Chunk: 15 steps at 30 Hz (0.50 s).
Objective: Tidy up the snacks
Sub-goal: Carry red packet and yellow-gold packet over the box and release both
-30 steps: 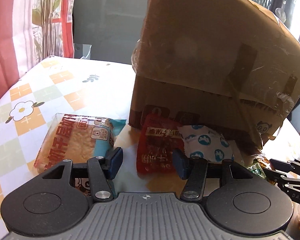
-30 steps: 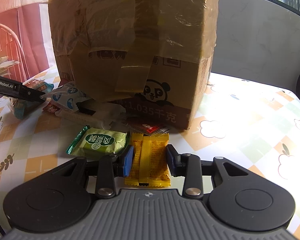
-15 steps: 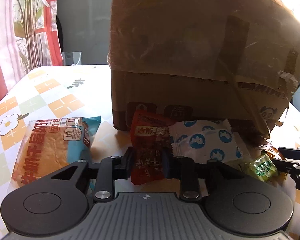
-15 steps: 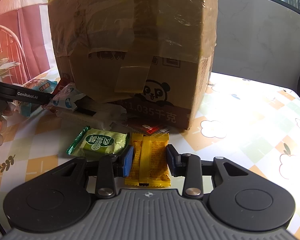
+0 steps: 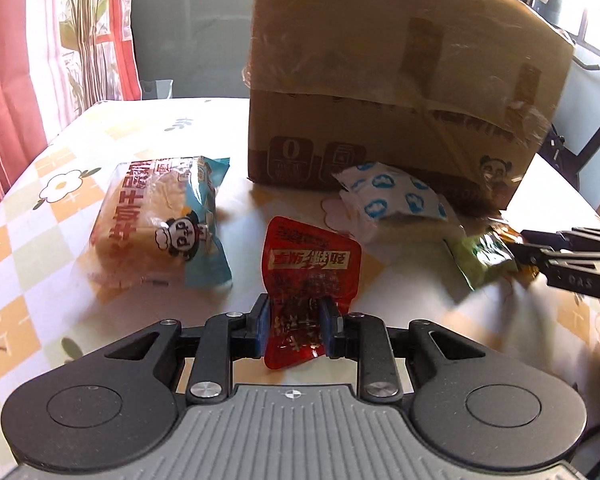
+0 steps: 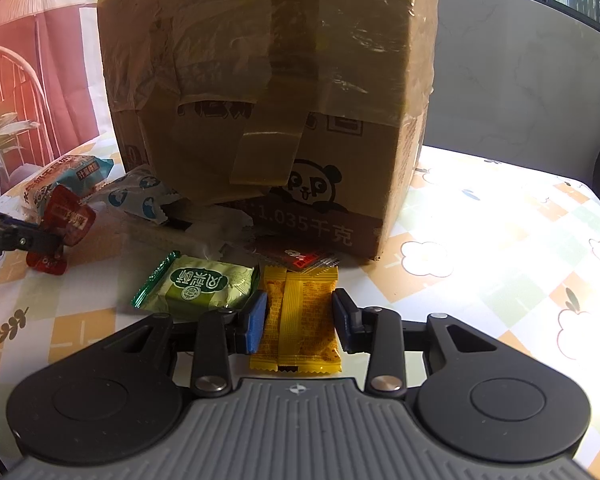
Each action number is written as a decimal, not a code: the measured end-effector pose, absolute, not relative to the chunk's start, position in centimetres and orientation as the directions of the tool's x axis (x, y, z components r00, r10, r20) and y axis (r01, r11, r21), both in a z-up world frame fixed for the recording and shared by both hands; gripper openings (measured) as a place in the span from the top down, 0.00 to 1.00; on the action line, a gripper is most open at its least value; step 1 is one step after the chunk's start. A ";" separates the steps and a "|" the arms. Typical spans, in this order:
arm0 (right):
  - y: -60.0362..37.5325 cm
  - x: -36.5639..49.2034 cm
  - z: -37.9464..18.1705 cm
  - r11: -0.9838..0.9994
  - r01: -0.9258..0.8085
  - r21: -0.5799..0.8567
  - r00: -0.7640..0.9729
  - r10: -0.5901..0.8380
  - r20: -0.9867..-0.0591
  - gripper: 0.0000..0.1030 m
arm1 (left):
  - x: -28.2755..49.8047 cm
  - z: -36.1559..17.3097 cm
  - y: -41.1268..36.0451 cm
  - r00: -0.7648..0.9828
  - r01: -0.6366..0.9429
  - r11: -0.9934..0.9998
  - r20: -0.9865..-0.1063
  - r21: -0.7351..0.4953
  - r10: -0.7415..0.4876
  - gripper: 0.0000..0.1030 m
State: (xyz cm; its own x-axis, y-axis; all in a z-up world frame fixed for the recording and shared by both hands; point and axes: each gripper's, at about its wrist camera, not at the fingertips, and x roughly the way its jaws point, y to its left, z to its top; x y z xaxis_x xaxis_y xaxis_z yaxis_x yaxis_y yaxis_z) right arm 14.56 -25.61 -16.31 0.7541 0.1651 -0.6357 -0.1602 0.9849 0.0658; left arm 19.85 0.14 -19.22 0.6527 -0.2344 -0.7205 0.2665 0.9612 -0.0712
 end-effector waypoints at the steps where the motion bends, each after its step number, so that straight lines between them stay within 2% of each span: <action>1: -25.6 14.6 -16.3 0.985 -0.159 0.066 0.753 0.164 -0.637 0.63 | 19.5 -19.0 0.0 0.653 0.275 0.959 -0.718 -0.072 -0.242 0.74; 11: -25.4 14.3 -15.6 0.988 -0.146 0.053 0.707 0.142 -0.693 0.63 | 18.4 -17.2 -1.3 0.683 0.304 0.947 -0.671 -0.100 -0.290 0.74; 15: -26.5 13.4 -15.2 0.990 -0.083 0.116 0.694 0.141 -0.706 0.64 | 18.2 -16.5 -1.3 0.699 0.309 0.945 -0.649 -0.105 -0.300 0.74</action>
State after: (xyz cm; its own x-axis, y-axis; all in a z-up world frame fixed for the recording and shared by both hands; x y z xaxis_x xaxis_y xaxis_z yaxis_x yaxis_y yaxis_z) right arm 13.37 -26.47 -15.15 0.6940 0.1411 -0.7060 -0.0834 0.9898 0.1158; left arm 18.23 -1.30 -16.47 0.6994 -0.3000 -0.6487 0.3086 0.9454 -0.1045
